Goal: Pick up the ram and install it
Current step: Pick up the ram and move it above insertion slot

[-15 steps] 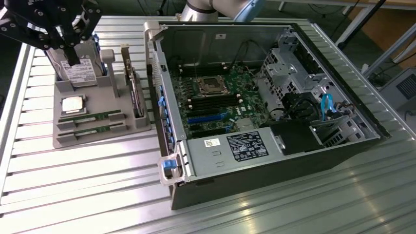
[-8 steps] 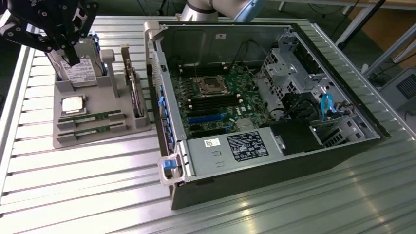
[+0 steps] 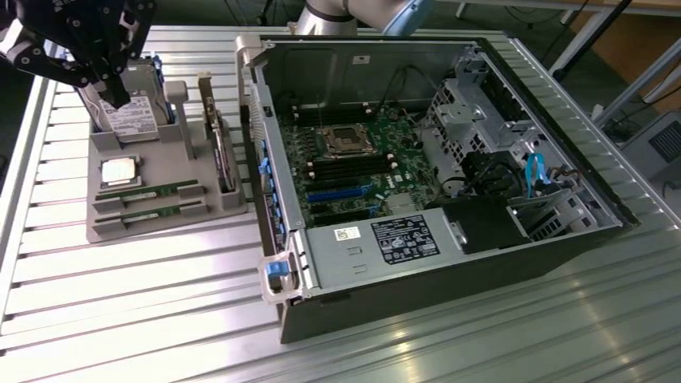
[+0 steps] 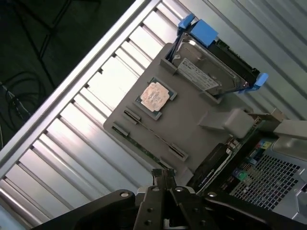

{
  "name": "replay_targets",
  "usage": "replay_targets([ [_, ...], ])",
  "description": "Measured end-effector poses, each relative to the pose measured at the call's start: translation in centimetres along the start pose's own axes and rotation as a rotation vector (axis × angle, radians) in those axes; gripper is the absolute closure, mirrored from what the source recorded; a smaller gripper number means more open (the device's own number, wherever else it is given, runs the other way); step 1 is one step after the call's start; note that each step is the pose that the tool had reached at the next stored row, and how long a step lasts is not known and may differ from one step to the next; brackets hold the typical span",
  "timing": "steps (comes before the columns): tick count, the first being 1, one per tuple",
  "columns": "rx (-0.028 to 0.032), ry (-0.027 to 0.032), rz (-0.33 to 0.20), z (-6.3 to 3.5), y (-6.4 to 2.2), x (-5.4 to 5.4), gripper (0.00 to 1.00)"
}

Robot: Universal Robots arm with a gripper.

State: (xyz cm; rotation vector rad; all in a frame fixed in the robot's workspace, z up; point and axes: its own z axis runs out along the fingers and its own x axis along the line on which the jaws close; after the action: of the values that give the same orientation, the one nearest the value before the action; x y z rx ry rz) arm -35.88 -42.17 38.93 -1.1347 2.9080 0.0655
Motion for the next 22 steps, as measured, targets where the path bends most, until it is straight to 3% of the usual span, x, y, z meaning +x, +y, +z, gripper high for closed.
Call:
replay_targets([
  [4,-0.0025,0.0023,-0.074,0.02,0.07,0.08,0.90],
  [9,-0.0044,0.0041,-0.132,0.03,0.10,0.11,0.90],
  [22,-0.0173,0.0168,-0.522,0.06,0.09,0.10,0.90],
])
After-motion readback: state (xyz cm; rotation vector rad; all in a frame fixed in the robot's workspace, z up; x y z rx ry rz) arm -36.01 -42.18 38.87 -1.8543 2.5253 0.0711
